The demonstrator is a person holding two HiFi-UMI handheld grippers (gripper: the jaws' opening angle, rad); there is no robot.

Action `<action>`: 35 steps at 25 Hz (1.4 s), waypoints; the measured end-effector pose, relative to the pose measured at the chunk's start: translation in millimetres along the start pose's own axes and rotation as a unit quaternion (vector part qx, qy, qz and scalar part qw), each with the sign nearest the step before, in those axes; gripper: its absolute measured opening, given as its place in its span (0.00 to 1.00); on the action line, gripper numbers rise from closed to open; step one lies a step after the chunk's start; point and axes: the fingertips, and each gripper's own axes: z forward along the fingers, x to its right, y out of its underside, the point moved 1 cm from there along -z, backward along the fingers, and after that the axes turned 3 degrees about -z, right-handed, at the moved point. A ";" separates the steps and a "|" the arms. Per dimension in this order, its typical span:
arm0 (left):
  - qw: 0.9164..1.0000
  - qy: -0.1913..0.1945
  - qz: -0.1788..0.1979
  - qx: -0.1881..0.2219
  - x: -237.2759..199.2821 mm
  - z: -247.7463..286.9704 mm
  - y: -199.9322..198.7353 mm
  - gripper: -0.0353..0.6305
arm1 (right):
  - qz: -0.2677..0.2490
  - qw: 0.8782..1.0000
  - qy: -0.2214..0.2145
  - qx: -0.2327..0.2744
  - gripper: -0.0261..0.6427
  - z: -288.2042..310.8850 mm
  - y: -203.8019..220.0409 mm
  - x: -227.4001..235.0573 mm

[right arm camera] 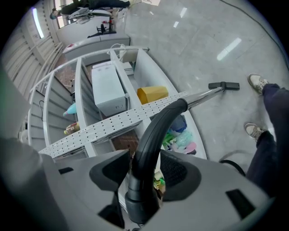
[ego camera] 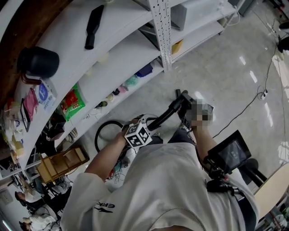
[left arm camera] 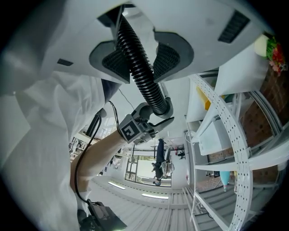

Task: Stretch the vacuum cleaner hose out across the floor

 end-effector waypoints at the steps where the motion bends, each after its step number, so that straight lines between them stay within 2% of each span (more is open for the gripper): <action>1: 1.000 0.000 0.000 0.001 0.0 1.6 -2.2 0.30 | -0.002 1.000 0.002 -0.004 0.33 2.2 -0.5 -1.3; 7: 1.000 -0.009 -0.011 0.005 -8.2 7.1 -15.3 0.30 | 0.011 1.000 0.016 -0.011 0.33 4.6 -11.2 -7.0; 13: 1.000 -0.022 -0.011 0.006 -11.6 14.6 -36.8 0.30 | 0.018 1.000 0.013 0.014 0.32 -10.8 -29.3 -20.2; 24: 0.998 -0.051 -0.017 0.029 -14.8 38.3 -89.5 0.29 | -0.040 0.998 -0.041 0.020 0.30 -41.6 -68.5 -85.0; 35: 0.996 -0.067 -0.014 0.054 -29.1 61.0 -154.4 0.29 | -0.058 0.996 -0.065 0.027 0.30 -62.5 -118.7 -136.6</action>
